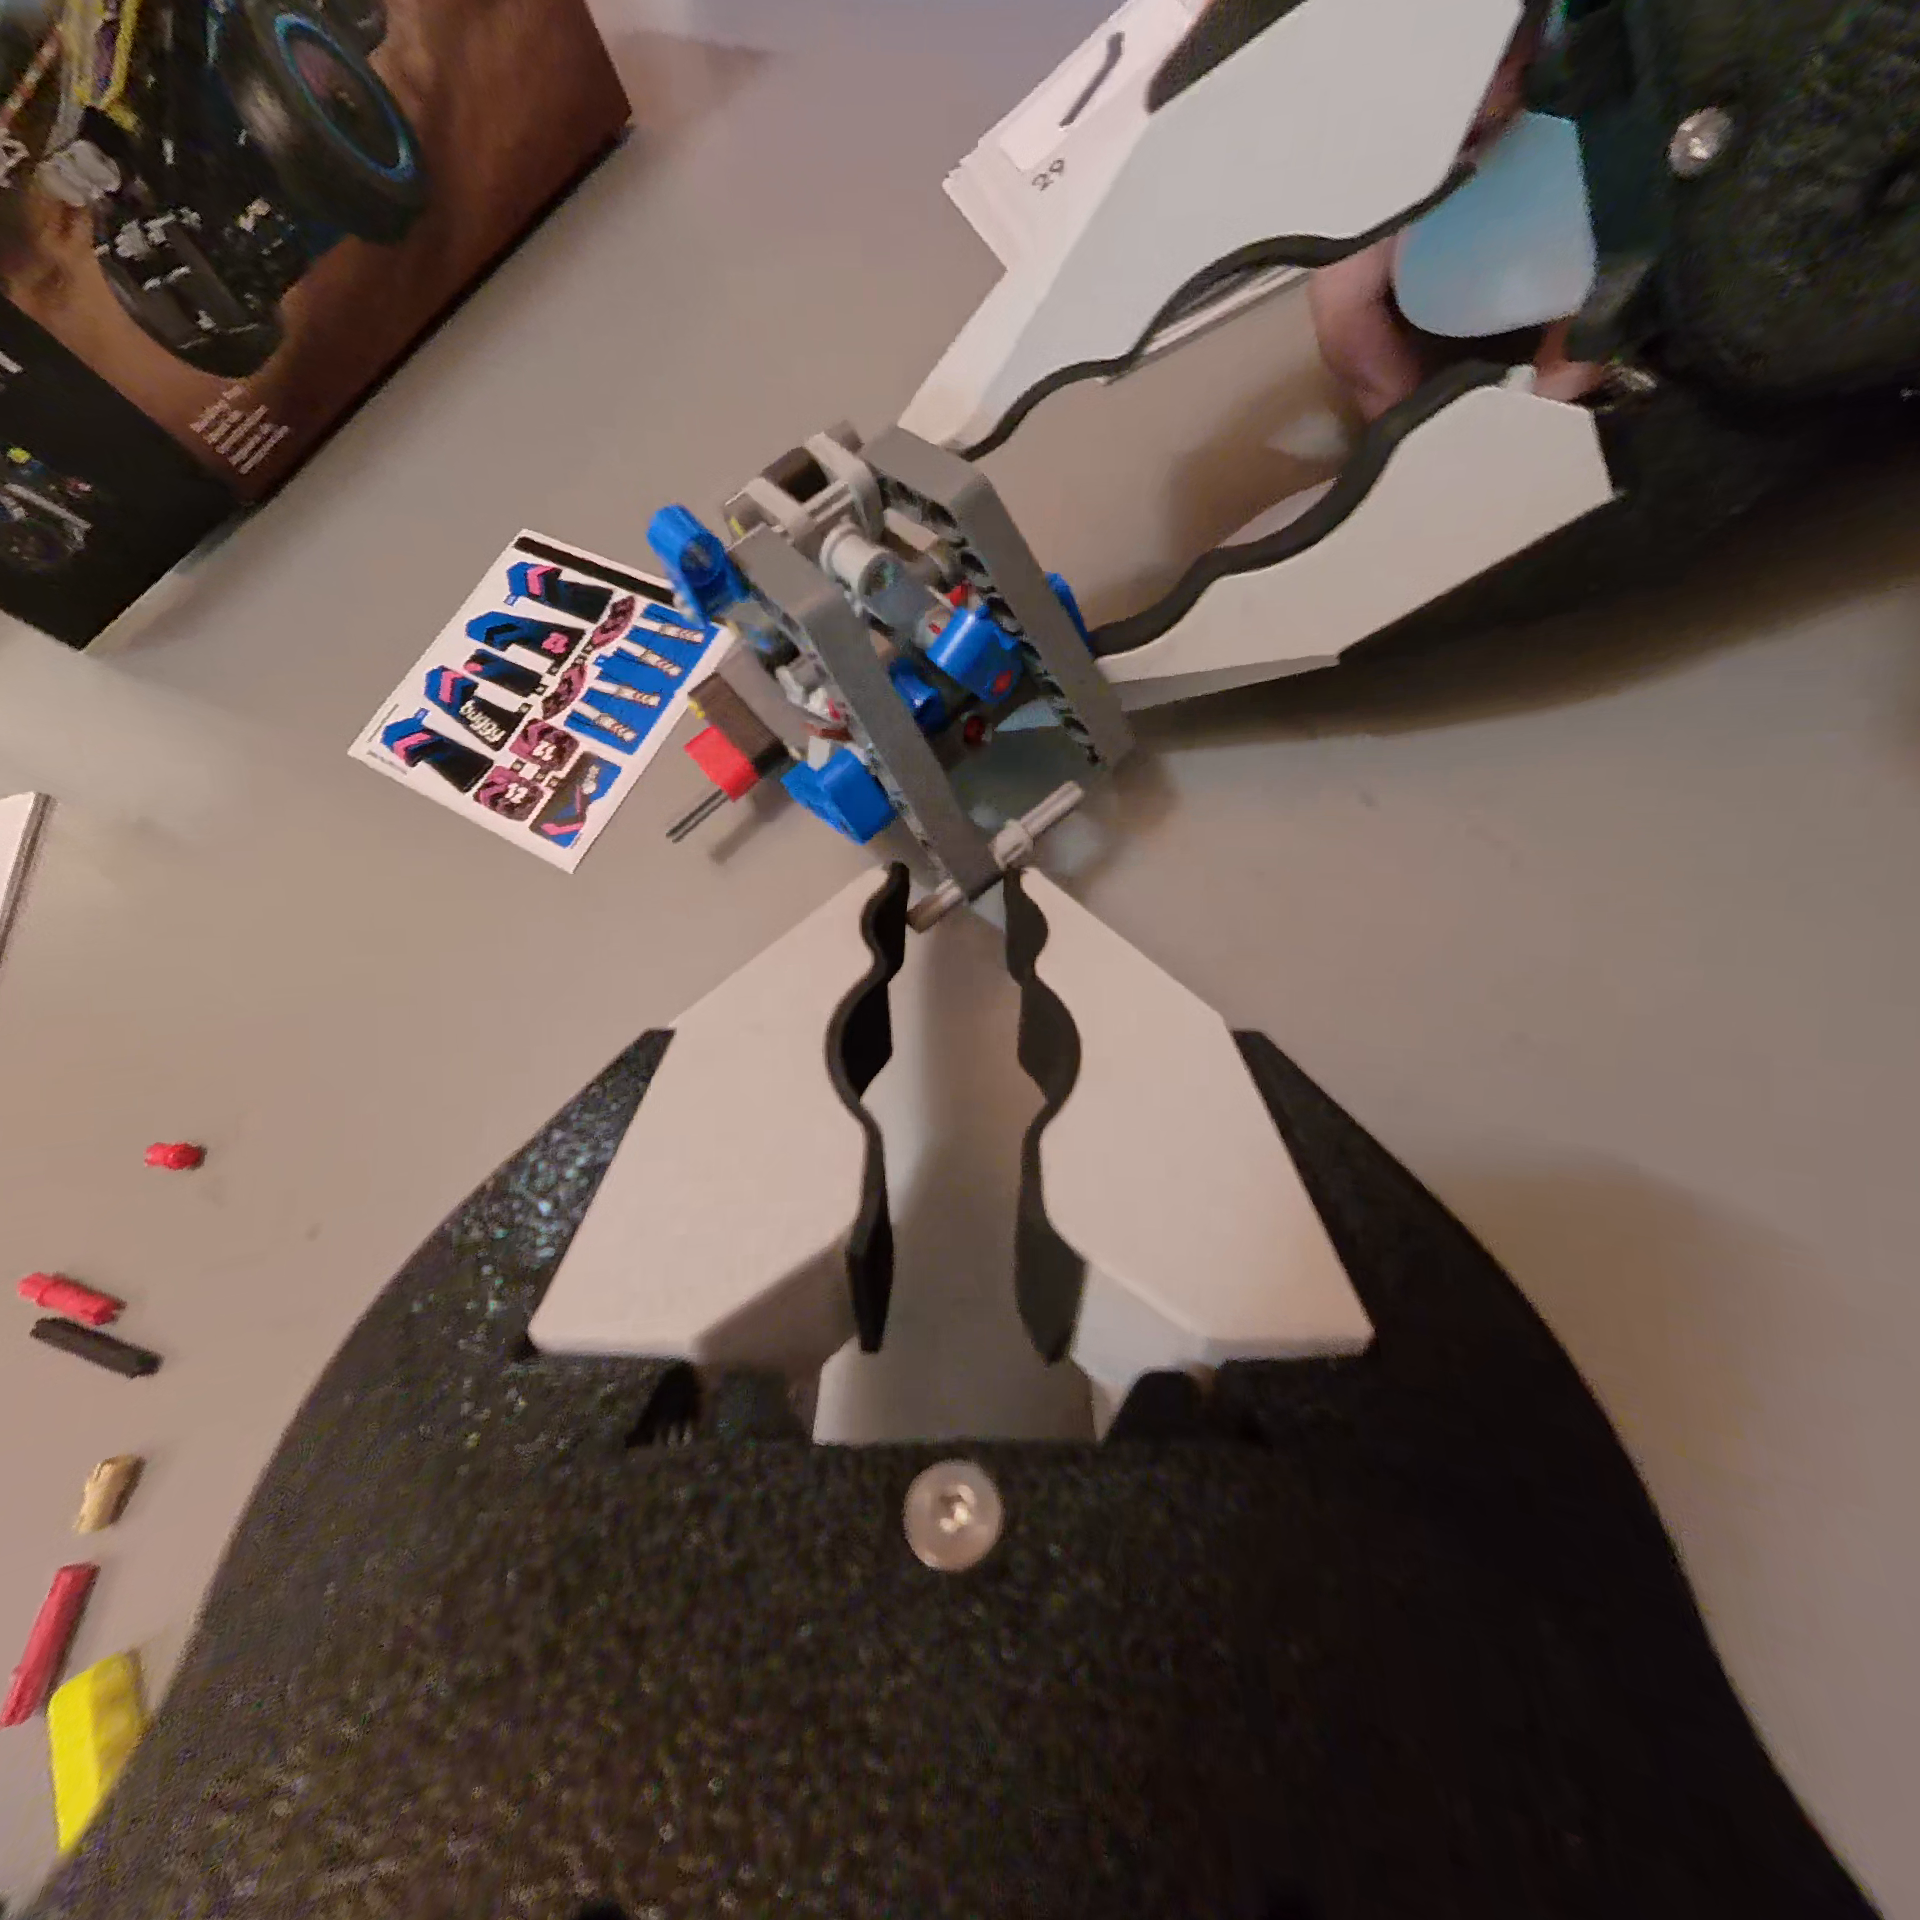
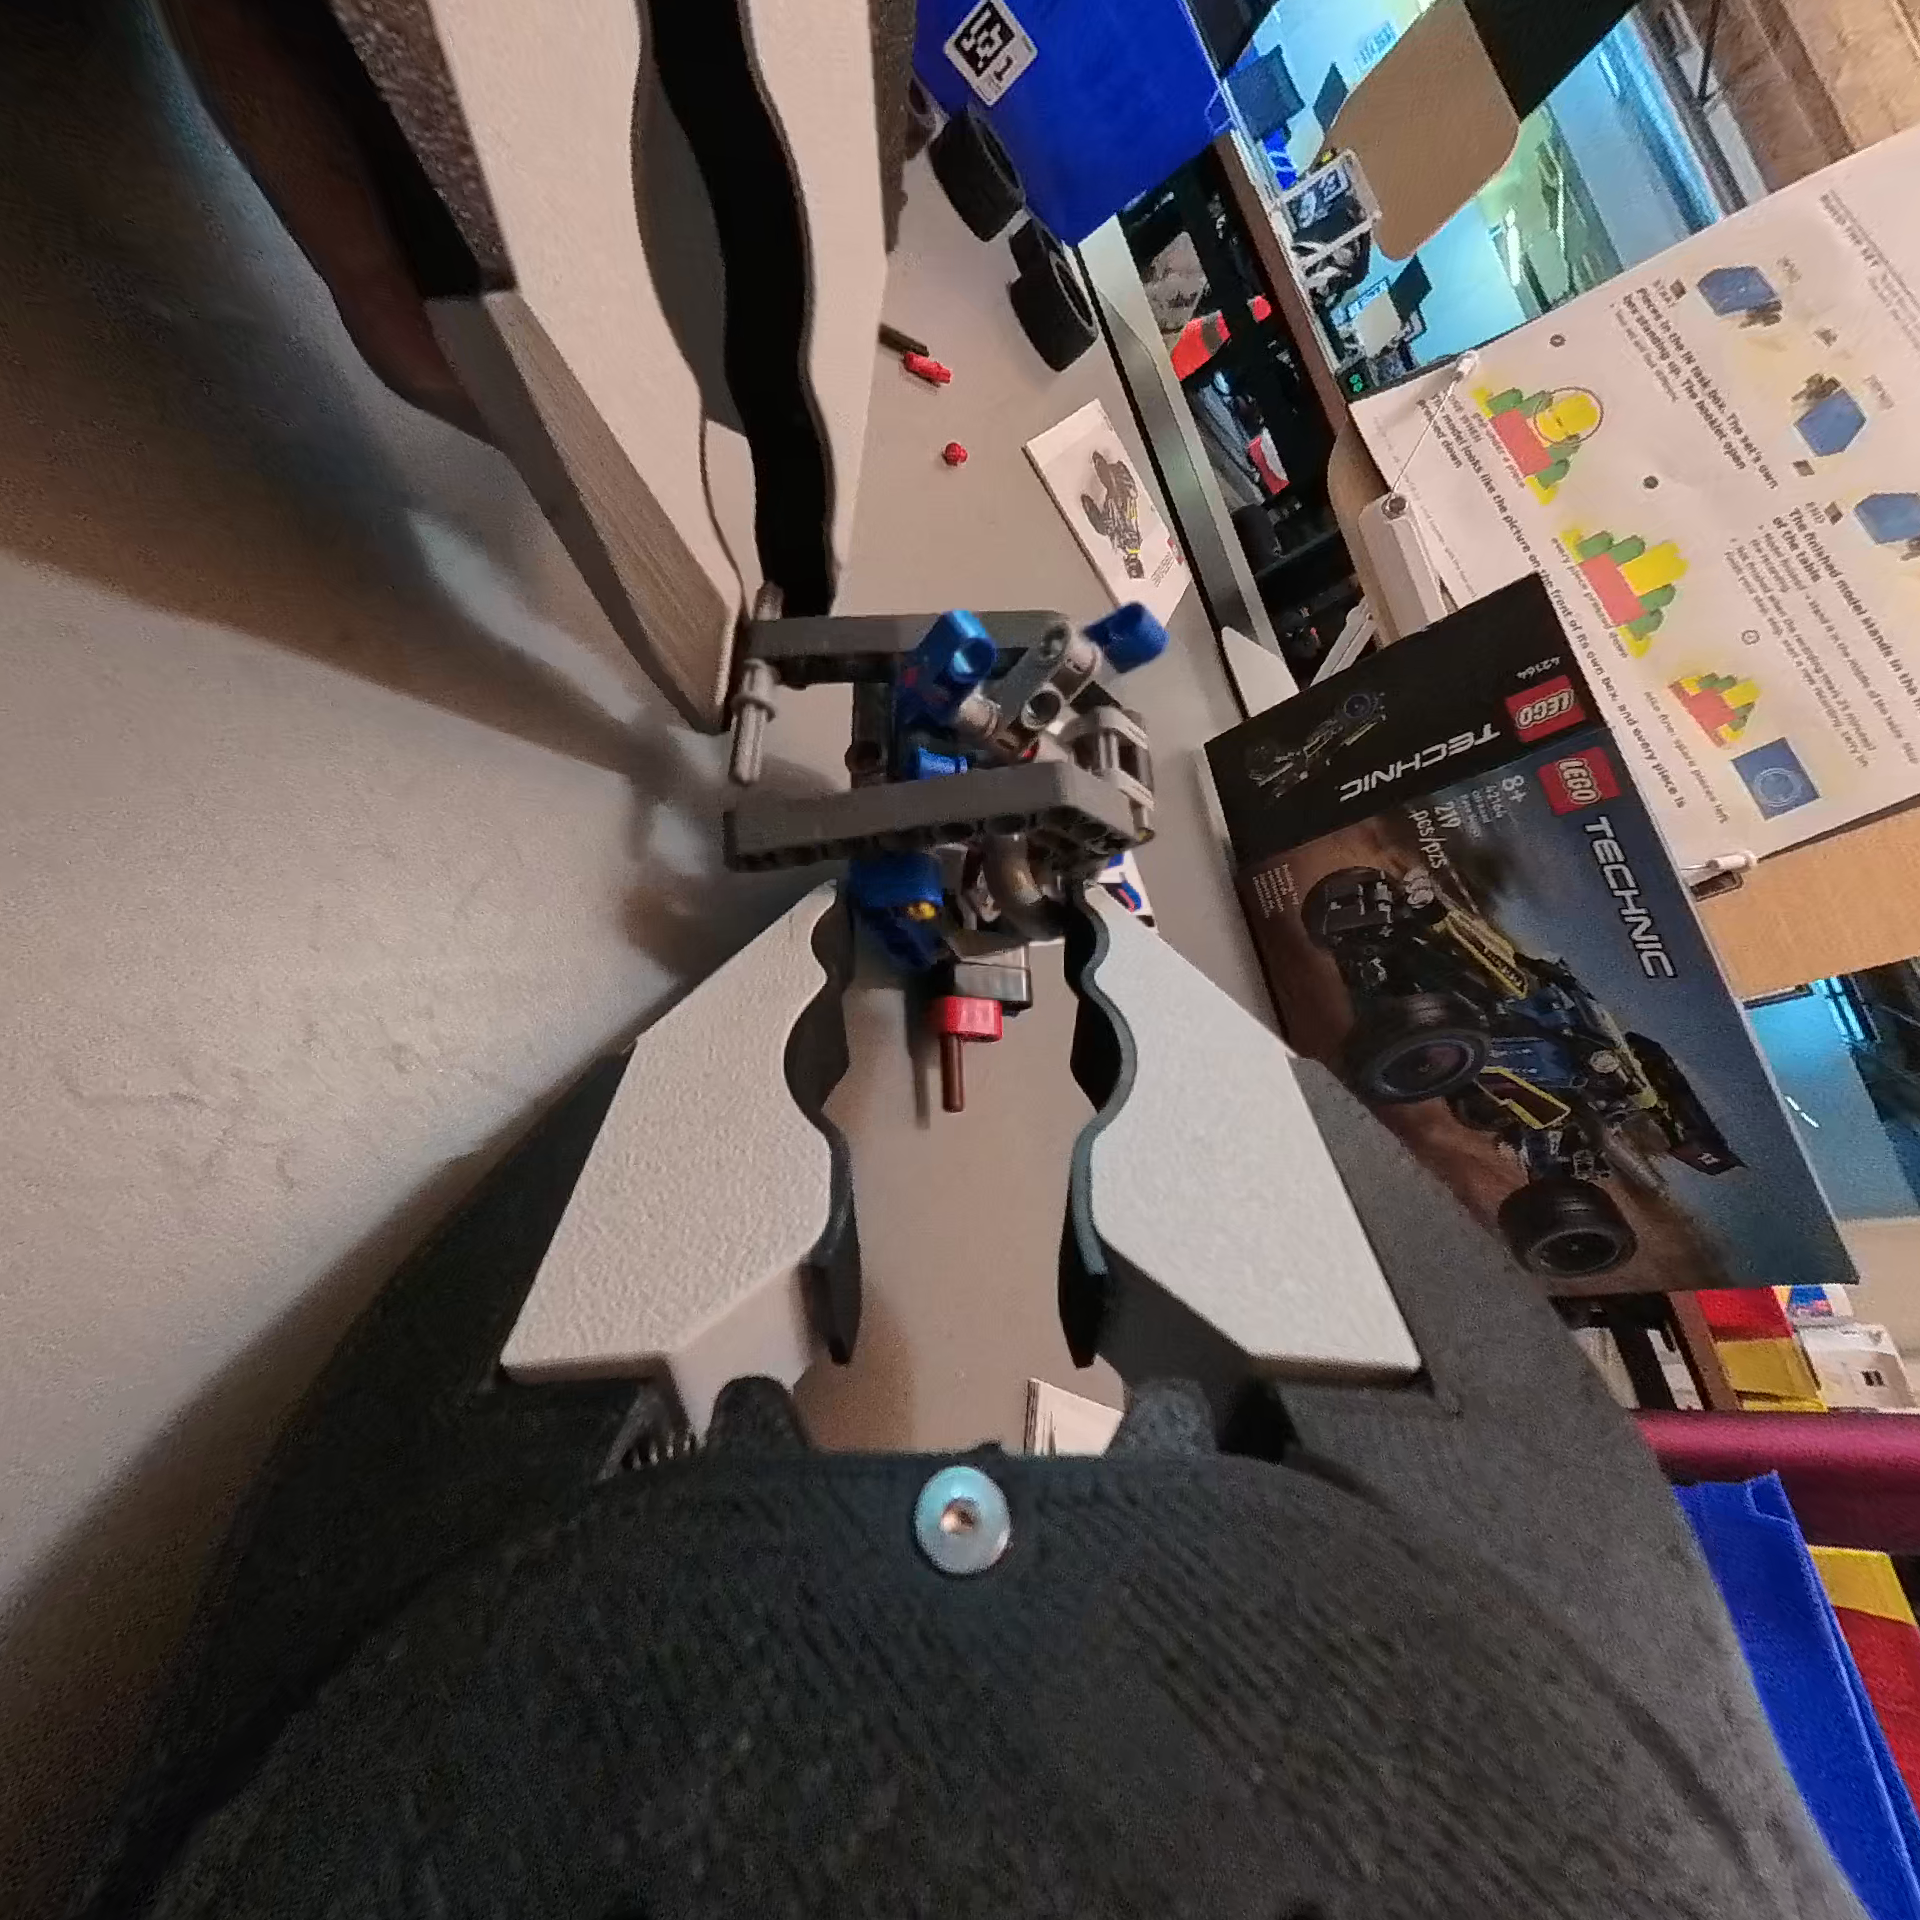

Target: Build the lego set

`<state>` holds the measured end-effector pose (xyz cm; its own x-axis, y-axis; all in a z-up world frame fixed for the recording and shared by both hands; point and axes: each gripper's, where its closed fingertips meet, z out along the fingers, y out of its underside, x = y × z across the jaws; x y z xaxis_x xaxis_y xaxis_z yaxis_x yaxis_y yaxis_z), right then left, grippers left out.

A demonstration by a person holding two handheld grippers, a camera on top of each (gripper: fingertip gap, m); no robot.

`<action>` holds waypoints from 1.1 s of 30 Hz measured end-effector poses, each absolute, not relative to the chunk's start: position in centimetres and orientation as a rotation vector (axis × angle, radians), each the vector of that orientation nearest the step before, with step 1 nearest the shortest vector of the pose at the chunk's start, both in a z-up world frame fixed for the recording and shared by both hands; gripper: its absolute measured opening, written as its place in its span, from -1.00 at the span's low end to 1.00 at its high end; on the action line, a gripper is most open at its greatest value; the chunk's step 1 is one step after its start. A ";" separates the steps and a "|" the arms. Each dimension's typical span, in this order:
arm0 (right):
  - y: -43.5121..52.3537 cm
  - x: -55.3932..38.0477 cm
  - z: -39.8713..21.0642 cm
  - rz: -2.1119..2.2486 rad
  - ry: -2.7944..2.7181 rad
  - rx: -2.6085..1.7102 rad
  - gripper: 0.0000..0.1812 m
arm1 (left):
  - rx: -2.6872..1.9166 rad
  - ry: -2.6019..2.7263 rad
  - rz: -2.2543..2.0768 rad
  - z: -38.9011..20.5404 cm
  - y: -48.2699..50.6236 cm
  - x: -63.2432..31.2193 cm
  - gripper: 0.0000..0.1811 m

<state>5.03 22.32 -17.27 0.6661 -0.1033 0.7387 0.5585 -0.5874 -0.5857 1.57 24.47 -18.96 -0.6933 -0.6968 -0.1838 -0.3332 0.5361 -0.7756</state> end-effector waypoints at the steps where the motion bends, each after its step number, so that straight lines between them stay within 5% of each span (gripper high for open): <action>1: 22.3 5.1 -17.3 -0.949 -0.354 -2.006 -0.57 | -0.820 2.309 -1.018 -19.0 24.3 1.4 -0.84; 21: 18.7 4.6 -18.5 -0.733 -0.654 -2.177 -0.61 | -0.640 2.510 -1.044 -20.1 22.7 -1.3 -0.95; 33: 19.7 -0.4 -17.7 -0.373 -0.403 -2.217 -0.66 | -0.798 2.534 -1.064 -20.2 22.8 -1.8 -0.82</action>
